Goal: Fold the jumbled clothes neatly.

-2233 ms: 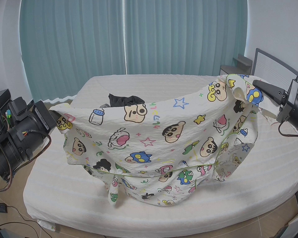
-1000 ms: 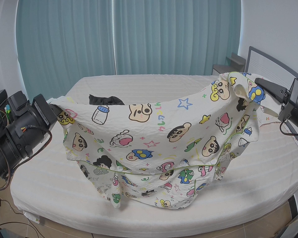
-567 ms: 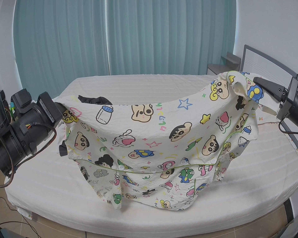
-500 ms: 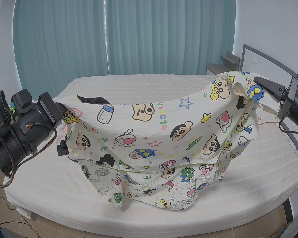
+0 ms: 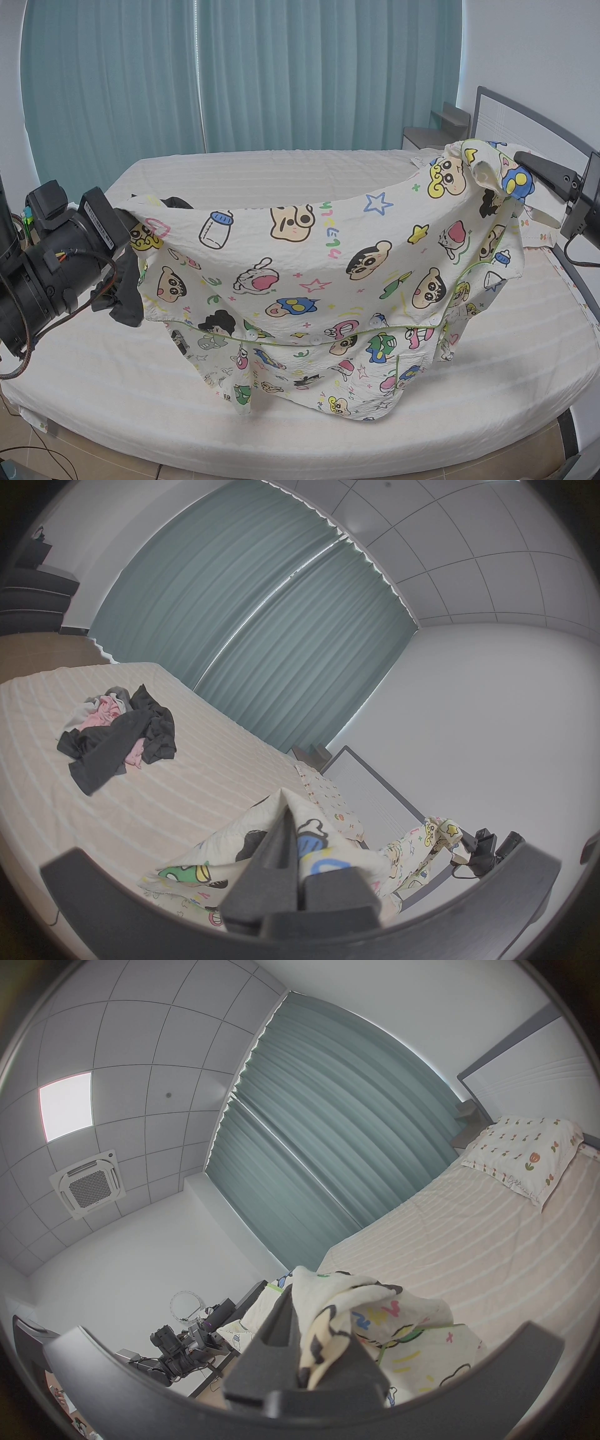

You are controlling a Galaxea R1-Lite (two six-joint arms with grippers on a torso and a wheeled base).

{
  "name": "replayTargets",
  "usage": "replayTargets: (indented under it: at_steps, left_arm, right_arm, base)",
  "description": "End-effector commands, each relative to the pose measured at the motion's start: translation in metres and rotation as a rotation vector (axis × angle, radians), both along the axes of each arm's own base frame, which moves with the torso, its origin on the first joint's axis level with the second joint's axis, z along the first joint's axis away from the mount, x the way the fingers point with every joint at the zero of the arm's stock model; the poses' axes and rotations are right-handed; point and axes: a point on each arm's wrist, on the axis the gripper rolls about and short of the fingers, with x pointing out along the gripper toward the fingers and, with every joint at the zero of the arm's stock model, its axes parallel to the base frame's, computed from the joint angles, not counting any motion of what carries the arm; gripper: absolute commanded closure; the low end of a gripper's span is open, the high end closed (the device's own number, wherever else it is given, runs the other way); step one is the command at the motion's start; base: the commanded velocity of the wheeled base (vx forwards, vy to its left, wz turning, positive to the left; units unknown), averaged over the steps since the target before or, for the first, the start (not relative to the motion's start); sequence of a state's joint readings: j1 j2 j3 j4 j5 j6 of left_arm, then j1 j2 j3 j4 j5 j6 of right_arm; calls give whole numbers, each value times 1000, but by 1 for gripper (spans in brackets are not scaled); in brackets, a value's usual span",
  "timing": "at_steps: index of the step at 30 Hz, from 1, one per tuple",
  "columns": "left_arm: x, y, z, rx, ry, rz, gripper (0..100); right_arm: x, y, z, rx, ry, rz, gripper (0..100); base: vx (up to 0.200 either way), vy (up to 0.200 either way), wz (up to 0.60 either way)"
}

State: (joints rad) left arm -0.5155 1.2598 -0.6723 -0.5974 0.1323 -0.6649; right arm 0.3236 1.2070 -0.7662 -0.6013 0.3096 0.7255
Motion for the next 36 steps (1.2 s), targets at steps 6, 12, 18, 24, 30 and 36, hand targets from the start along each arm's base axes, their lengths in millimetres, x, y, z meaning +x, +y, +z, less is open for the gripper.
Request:
replayTargets:
  at_steps: [6, 12, 18, 24, 30, 36]
  left_arm:
    - [-2, 1, -1, 0, 2, 3, 100]
    - [-3, 2, -5, 6, 13, 6, 100]
    - [-13, 8, 0, -7, -16, 6, 100]
    - [-33, 19, 4, -35, -60, 0, 100]
    - [-58, 33, 14, -76, -133, -3, 100]
    - [-85, 48, 26, -121, -230, -10, 100]
  right_arm:
    - [-3, -2, 0, 2, -6, -6, 100]
    - [-10, -4, -5, -1, 2, -4, 100]
    - [-22, -8, 2, 11, -34, -3, 100]
    - [-45, -14, 3, 17, -80, 34, 100]
    - [-77, -22, 0, 0, -155, 127, 100]
    - [-101, -30, 5, 13, -231, 141, 100]
  base:
    - [0, 0, 0]
    - [-100, 0, 0]
    - [-200, 0, 0]
    - [-200, 0, 0]
    - [-200, 0, 0]
    - [0, 0, 0]
